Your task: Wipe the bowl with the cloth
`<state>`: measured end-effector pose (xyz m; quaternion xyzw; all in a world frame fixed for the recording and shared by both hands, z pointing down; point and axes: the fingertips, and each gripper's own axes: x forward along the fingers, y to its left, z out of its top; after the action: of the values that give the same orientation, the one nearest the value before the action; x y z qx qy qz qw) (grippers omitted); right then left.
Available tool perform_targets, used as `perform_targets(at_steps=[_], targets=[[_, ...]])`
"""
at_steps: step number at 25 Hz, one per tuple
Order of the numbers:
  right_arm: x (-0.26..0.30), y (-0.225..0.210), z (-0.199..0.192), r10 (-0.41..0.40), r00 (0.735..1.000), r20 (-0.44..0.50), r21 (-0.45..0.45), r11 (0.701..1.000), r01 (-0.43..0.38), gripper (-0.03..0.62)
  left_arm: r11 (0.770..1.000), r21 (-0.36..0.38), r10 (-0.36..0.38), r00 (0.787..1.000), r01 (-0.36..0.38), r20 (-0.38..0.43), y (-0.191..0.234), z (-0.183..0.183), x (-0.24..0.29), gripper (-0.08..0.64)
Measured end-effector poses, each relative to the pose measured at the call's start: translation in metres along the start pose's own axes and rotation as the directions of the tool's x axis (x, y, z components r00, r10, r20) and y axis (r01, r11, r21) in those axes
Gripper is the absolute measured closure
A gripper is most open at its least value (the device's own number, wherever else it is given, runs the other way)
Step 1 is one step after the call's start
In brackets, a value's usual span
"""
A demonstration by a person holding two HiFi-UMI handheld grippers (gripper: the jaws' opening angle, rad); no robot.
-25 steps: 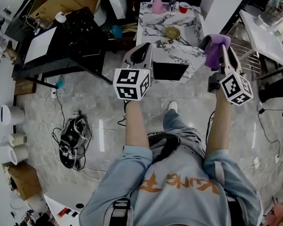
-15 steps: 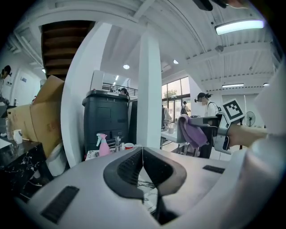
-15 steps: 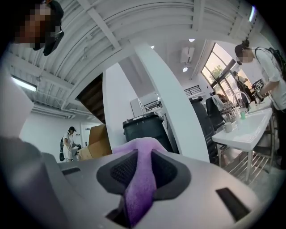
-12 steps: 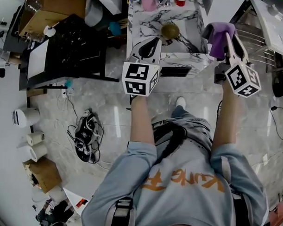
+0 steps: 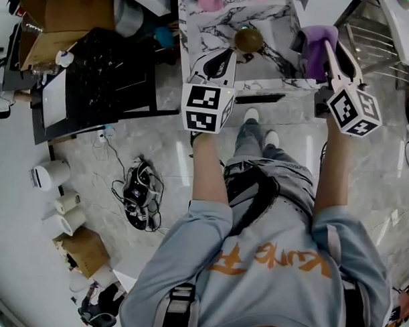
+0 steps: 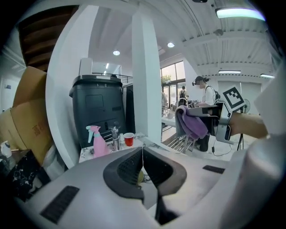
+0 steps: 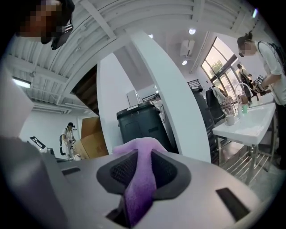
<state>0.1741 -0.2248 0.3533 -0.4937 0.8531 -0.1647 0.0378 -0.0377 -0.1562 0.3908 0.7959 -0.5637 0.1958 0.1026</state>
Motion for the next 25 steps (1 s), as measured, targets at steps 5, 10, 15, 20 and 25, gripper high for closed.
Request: perform_targets(at_steps=[5,10,15,20,25], targets=[[0.016,-0.030,0.003,-0.093,0.996,0.000,0.007,0.996,0.093,0.488,0.997,0.033,-0.066,0.996,0.068,-0.058,0.006,-0.007,0.043,0.535],[0.037,-0.023,-0.022,-0.113,0.993,-0.047,0.002,0.994,0.113,0.488,0.974,0.177,-0.105,0.974,0.142,-0.202,0.009,-0.035,0.075,0.535],[0.050,-0.025,-0.035,-0.151,0.985,-0.088,-0.065,0.987,0.146,0.488,0.967,0.157,-0.161,0.958,0.202,-0.237,0.015,-0.053,0.107,0.535],[0.055,-0.042,-0.040,-0.233,0.968,-0.097,-0.079,0.971,0.226,0.488,0.945,0.176,-0.215,0.927,0.277,-0.307,0.018,-0.074,0.138,0.535],[0.066,-0.038,-0.047,-0.252,0.961,-0.111,-0.096,0.965,0.242,0.488,0.921,0.190,-0.246,0.887,0.340,-0.391,0.023,-0.099,0.162,0.535]])
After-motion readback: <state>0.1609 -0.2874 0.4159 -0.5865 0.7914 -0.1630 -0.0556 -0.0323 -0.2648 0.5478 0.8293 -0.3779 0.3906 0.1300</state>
